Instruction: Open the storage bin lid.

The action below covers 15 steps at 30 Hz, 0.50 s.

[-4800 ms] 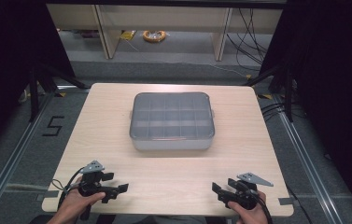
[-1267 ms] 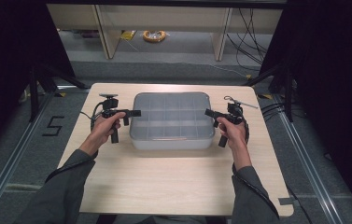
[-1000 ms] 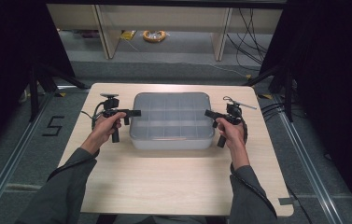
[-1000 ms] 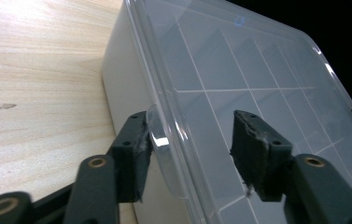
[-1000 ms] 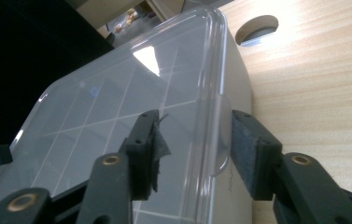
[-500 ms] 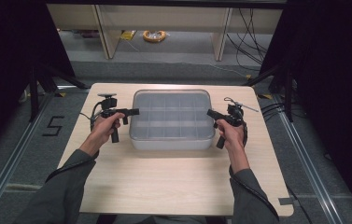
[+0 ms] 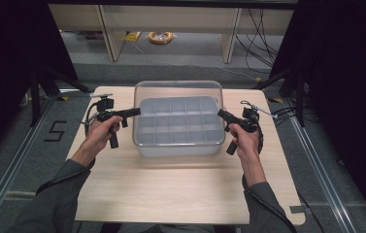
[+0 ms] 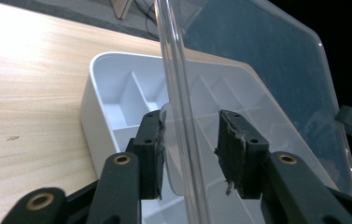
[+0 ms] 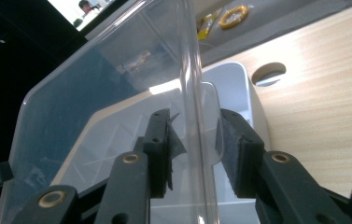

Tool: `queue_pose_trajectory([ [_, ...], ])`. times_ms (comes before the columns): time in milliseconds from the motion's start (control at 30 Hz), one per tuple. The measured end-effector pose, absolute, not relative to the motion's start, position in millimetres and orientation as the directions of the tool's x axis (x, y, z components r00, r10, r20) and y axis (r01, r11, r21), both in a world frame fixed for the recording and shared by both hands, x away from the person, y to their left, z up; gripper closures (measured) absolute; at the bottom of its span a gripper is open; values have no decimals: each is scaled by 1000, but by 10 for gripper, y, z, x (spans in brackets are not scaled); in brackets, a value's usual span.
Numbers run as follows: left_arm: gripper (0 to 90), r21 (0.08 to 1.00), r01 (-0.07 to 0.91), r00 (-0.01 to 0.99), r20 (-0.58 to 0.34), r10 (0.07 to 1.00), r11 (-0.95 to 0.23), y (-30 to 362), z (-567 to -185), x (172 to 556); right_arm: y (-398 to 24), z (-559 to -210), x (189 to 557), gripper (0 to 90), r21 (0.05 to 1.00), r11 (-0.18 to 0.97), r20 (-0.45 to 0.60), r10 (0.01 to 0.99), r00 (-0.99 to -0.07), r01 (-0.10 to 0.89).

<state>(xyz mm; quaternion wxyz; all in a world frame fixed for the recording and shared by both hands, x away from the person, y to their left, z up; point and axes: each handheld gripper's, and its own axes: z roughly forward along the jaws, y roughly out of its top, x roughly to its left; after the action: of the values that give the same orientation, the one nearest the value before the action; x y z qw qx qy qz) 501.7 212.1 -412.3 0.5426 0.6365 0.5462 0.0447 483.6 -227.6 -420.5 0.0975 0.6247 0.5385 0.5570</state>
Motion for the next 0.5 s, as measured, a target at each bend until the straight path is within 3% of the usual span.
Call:
queue_pose_trajectory([
  [233, 639, 731, 651, 415, -568, 711, 204, 2191, -4100, 4714, -2297, -4129, 4578, 668, 754, -382, 573, 780, -252, 534],
  [500, 650, 777, 611, 472, -513, 717, 154, 2209, -4133, 4362, -2297, -4142, 4268, 666, 777, -366, 557, 779, -288, 512],
])
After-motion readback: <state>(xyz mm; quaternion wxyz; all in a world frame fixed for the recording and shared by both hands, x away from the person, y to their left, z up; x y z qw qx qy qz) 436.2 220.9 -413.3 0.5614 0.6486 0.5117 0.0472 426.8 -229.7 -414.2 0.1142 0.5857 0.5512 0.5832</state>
